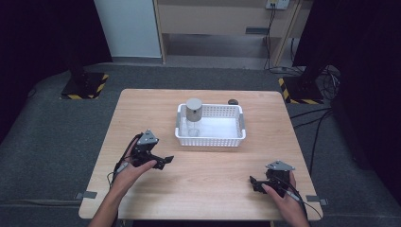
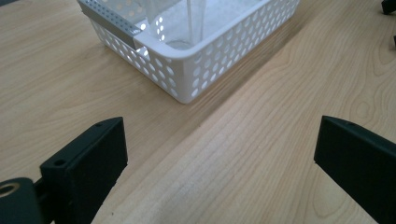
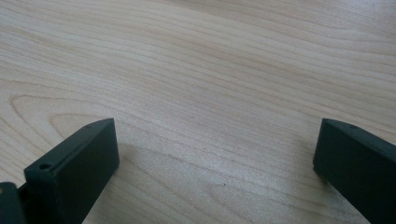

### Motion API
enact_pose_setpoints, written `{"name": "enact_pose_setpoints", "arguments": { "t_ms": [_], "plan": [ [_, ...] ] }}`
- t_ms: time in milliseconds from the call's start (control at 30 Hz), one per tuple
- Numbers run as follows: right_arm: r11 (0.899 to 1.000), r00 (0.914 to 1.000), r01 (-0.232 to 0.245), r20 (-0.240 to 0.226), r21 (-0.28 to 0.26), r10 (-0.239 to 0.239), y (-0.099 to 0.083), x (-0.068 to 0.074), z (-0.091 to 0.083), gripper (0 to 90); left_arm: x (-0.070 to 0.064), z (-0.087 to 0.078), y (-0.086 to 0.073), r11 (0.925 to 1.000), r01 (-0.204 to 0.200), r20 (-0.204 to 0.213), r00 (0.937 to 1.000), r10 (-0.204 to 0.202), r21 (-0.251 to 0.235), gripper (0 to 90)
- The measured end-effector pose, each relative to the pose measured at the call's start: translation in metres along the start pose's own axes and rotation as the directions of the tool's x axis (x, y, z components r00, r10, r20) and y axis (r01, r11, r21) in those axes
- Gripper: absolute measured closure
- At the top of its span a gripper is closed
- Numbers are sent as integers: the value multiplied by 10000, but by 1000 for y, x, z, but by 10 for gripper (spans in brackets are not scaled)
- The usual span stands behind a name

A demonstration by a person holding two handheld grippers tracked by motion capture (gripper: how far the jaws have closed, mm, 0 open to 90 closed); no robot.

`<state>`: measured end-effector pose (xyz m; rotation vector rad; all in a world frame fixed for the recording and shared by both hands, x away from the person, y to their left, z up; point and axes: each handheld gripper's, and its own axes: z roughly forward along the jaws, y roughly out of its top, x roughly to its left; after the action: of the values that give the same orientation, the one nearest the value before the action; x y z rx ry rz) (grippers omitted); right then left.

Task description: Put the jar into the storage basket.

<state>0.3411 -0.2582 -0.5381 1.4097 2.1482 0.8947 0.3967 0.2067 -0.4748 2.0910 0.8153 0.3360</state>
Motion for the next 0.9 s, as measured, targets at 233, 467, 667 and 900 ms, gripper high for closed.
{"name": "enact_pose_setpoints", "arguments": {
  "t_ms": [233, 467, 667, 900],
  "plan": [
    [10000, 10000, 2, 1, 1, -2, 0, 0, 0, 4, -6, -3, -19, 9995, -62, 11, 10000, 62, 319, 11],
    [10000, 10000, 2, 1, 2, -2, 0, 0, 0, 4, -14, -6, -31, 9988, -99, 117, 9999, 93, 472, 10],
    [10000, 10000, 0, -1, 3, 0, 0, 0, 0, 4, -24, -7, -47, 9974, -149, 257, 9996, 131, 703, 11],
    [10000, 10000, 2, 2, 0, -2, 0, 0, 0, 4, -31, 0, -62, 9888, -571, 247, 9982, 542, 1376, 12]
  ]
}}
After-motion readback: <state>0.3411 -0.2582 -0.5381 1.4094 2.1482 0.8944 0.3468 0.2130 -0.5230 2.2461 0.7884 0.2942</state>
